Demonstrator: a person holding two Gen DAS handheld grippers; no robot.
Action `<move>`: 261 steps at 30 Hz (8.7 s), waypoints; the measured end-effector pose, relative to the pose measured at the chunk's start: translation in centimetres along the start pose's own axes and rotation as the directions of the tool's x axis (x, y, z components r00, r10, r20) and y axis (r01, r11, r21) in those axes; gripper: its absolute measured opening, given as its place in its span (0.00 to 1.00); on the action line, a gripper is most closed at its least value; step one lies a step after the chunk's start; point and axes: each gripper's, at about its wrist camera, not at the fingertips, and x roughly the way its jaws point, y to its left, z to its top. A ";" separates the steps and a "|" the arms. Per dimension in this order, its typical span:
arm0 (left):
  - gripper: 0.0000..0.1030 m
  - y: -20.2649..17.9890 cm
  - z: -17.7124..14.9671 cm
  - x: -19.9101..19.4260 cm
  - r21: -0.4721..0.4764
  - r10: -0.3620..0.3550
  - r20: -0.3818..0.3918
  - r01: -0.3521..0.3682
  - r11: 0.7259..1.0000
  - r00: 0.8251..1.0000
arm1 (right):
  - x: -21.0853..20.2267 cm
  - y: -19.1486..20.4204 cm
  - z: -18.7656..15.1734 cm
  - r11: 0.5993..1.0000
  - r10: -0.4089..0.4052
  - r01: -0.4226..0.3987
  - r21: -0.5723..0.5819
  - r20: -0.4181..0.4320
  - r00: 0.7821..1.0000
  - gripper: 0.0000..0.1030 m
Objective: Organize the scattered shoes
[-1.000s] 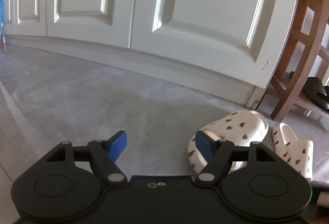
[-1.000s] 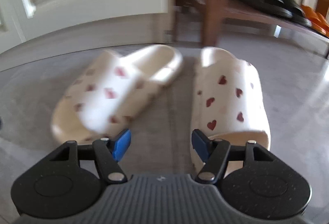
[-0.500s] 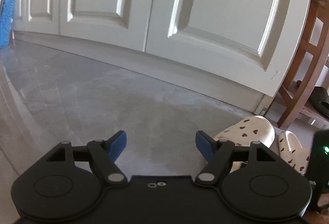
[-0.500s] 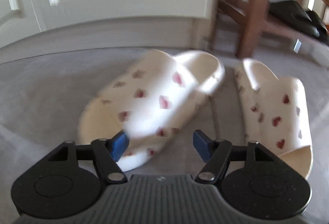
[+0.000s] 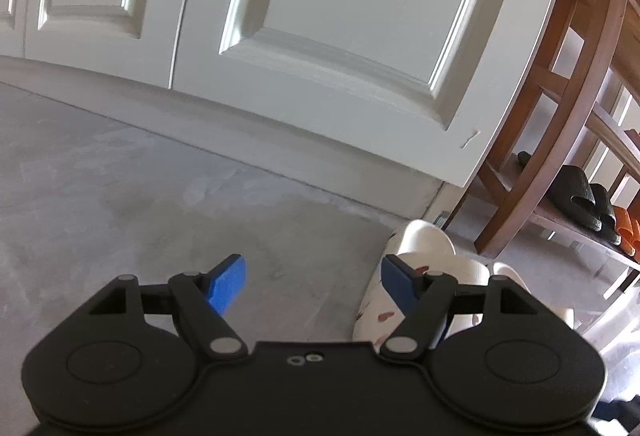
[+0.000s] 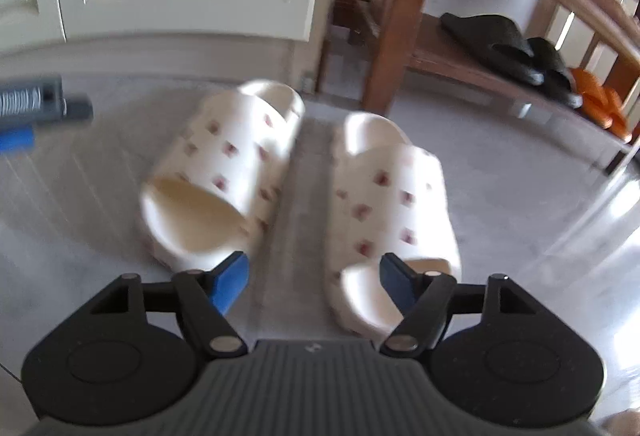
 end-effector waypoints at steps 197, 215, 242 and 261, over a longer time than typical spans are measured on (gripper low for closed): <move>0.76 -45.9 8.9 2.6 0.587 -0.342 0.179 0.179 0.790 0.923 | 1.9 -44.6 24.7 0.907 0.313 -0.420 0.023 0.629 0.712 0.65; 0.77 -45.0 8.0 3.0 0.599 -0.322 0.153 0.172 0.782 0.934 | 1.9 -44.2 22.8 0.928 0.282 -0.373 -0.005 0.665 0.691 0.87; 0.77 -45.6 7.0 3.4 0.630 -0.338 0.140 0.179 0.755 0.931 | 1.5 -43.2 23.4 0.928 0.280 -0.372 0.026 0.610 0.741 0.52; 0.78 -45.4 6.0 3.3 0.662 -0.331 0.116 0.175 0.729 0.937 | 6.3 -43.8 29.1 0.858 0.324 -0.491 0.149 0.585 0.743 0.58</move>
